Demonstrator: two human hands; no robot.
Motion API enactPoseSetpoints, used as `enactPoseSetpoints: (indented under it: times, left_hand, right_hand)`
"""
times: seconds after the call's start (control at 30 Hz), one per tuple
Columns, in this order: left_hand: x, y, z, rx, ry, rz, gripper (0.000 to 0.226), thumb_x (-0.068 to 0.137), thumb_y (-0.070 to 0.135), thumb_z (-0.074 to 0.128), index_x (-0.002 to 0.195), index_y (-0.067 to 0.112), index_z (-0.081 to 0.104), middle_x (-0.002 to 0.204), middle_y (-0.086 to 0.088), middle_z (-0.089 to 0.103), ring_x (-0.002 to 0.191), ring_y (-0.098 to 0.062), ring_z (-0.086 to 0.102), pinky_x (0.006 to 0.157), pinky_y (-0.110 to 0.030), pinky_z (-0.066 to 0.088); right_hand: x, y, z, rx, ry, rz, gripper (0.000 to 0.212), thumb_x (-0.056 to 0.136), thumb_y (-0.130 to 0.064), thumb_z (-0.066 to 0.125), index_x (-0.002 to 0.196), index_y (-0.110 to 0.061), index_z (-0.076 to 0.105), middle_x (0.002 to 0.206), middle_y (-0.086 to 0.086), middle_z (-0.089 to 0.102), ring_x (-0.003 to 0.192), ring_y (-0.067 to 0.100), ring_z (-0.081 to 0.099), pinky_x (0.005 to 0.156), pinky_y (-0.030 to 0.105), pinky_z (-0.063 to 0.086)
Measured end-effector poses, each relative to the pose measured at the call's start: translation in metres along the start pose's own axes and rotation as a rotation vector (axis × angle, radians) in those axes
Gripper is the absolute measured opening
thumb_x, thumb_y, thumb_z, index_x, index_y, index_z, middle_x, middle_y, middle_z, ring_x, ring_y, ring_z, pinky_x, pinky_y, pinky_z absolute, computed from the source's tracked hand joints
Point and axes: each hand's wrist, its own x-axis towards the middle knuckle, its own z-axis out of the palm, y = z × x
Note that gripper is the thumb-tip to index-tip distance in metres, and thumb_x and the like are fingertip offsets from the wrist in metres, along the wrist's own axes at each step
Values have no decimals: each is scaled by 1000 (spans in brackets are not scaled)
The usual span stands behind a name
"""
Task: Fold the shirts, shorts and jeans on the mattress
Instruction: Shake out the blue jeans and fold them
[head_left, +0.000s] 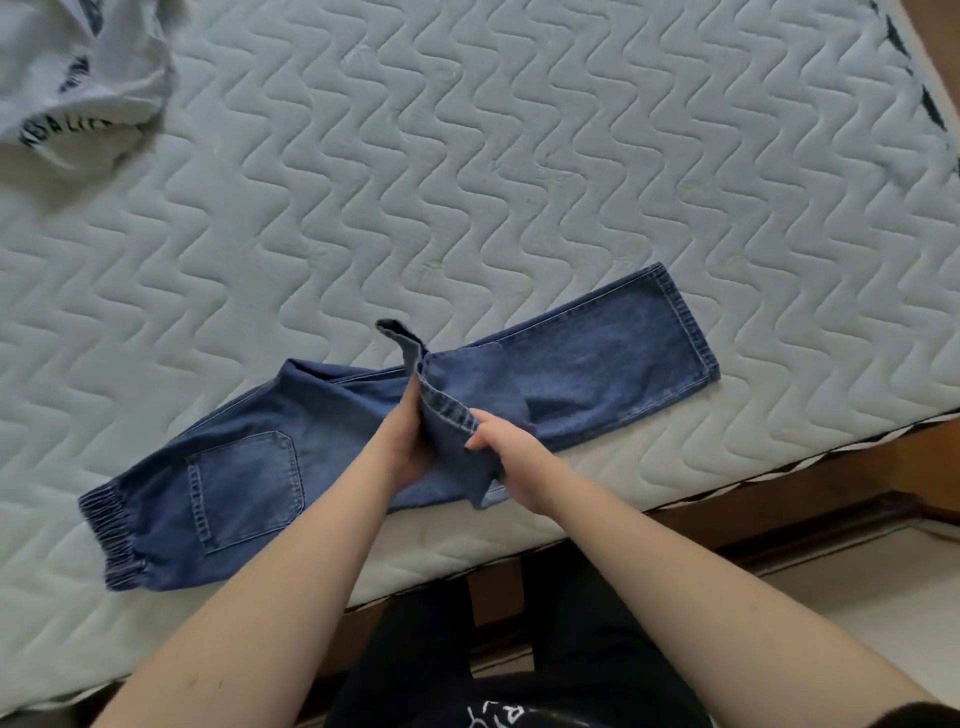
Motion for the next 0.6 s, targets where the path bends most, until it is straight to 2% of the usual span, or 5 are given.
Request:
enactPoseSetpoints:
  times: [0.1,0.2,0.3,0.4,0.6]
  left_hand:
    - [-17,5,-39,115,99,150,34,92,26,61,123,13,62,108,-15,70,88,-26,72,68,-33,57]
    - [-34,13,-83,327,266,353,46,92,2,50,133,21,56,119,-7,69,107,-24,66,89,-37,55]
    - [-52,23,-127,588,474,537,55,89,-4,43,127,31,63,122,3,67,116,-15,60,105,-29,45]
    - [-71,31,-168,863,568,656,54,88,-2,42,113,36,71,118,7,68,109,-7,58,92,-6,39]
    - [-80,32,-214,1309,559,618,45,88,-2,47,122,17,68,130,-3,56,117,-24,55,101,-32,41]
  right_hand:
    - [10,14,40,-140,-10,-19,28,75,-23,55,97,-35,67,92,-12,72,89,6,66,73,19,50]
    - [18,30,72,-283,74,-95,16,89,-24,58,101,-33,63,100,-9,71,95,7,66,81,22,50]
    - [28,41,89,-318,166,-144,17,96,-16,55,102,-30,62,103,-8,70,91,6,63,77,17,48]
    - [39,42,91,-394,230,-147,23,98,-12,51,109,-29,60,115,-7,67,106,9,62,85,20,47]
    - [58,40,65,-567,344,-99,29,99,-14,47,123,-26,57,128,-3,62,102,7,59,74,13,44]
